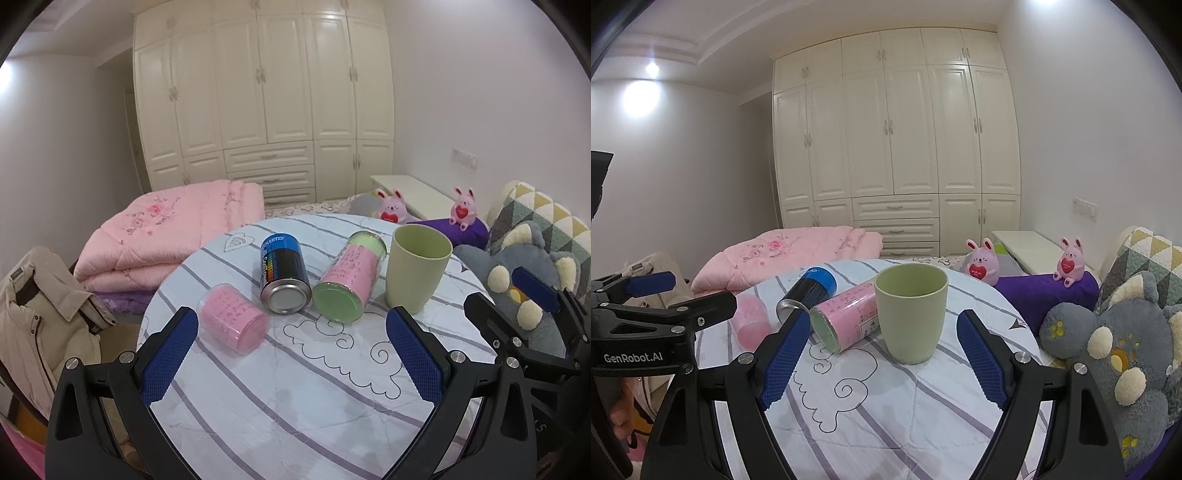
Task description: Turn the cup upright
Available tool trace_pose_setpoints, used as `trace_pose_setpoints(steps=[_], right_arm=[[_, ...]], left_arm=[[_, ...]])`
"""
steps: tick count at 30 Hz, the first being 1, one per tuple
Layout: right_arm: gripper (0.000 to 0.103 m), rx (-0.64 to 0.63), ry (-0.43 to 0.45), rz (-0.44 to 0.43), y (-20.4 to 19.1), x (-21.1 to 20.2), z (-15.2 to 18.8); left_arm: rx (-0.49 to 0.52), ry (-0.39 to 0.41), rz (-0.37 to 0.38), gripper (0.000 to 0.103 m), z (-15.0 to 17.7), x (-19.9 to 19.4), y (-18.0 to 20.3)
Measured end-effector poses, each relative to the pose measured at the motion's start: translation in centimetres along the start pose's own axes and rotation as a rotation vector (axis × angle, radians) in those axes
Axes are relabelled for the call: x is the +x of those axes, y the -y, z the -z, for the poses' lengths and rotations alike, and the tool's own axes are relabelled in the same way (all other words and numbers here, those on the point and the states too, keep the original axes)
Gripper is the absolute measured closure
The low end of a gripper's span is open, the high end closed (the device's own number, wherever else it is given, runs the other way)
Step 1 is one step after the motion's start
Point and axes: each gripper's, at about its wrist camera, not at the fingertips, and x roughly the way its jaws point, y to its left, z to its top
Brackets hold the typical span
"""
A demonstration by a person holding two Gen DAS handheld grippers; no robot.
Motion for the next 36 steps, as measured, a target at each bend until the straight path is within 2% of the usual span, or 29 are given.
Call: trace_pose_setpoints(steps=[36], right_arm=[[0.02, 0.021, -0.052, 0.01, 0.3, 1.5, 0.0]], left_arm=[[0.013, -0.026, 0.001, 0.0, 0.5, 1.3, -0.2]])
